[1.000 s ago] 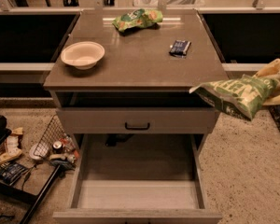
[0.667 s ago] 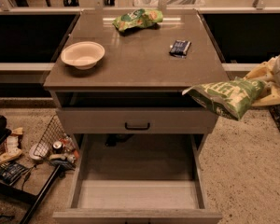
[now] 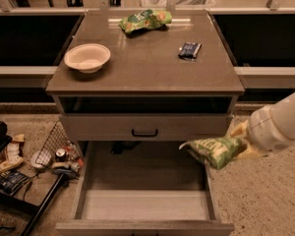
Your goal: Place green jalapeno chip bag into middle drawer
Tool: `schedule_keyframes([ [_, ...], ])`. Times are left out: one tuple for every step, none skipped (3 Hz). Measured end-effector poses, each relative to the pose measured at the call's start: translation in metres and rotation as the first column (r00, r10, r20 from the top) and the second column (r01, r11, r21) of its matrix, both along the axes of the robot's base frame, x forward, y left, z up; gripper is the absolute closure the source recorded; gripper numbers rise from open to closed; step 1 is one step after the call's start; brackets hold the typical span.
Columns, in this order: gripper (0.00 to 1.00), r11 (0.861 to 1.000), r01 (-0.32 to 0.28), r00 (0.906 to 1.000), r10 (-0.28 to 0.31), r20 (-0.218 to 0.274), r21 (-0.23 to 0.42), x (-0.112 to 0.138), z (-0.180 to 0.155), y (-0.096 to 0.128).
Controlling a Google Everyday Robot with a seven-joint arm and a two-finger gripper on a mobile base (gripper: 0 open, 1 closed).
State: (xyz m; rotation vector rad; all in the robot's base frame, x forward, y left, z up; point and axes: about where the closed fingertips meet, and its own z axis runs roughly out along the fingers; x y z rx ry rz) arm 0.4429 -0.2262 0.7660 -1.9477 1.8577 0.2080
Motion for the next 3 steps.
schedule_keyframes([
  [1.0,0.997,0.057,0.9917,-0.05,-0.118,0.061,-0.013,-0.079,0.005],
  [1.0,0.983,0.131,0.9698,-0.099,-0.223,0.131,-0.011,-0.151,0.023],
  [1.0,0.964,0.201,0.9336,-0.135,-0.332,0.172,-0.005,-0.215,0.053],
])
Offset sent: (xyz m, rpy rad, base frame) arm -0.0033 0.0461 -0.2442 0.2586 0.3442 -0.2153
